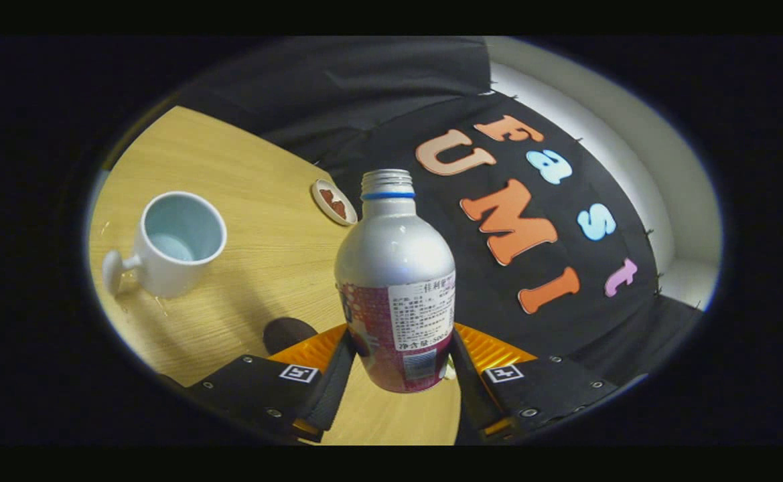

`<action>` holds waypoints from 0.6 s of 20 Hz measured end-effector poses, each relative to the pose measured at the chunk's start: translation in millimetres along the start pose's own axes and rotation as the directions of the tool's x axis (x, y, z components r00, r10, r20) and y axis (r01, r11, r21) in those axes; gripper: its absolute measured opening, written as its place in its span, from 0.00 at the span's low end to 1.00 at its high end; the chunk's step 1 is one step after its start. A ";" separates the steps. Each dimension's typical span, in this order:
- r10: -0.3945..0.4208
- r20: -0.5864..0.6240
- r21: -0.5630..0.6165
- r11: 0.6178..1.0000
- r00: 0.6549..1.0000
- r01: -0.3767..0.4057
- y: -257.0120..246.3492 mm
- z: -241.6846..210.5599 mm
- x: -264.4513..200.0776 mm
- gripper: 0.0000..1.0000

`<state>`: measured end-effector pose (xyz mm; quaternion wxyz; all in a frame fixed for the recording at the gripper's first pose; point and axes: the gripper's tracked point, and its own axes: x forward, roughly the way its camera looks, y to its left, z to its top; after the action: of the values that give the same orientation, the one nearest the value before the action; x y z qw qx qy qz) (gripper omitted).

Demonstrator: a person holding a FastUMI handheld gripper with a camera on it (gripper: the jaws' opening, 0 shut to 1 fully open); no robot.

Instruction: Take the bottle from table, then pour the juice into the cup, finally place the bottle on the coaster

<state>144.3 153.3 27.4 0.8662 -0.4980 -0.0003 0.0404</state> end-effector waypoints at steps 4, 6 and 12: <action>0.007 -0.038 0.303 0.953 0.999 0.005 4.8 -20.2 12.2 0.75; 0.047 -0.043 0.505 0.863 0.998 -0.019 13.7 -25.1 23.3 0.76; 0.174 -0.046 0.788 0.612 0.984 -0.071 49.3 -40.1 44.3 0.75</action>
<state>186.7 146.6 -37.1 0.9899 -0.0717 0.1026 0.0661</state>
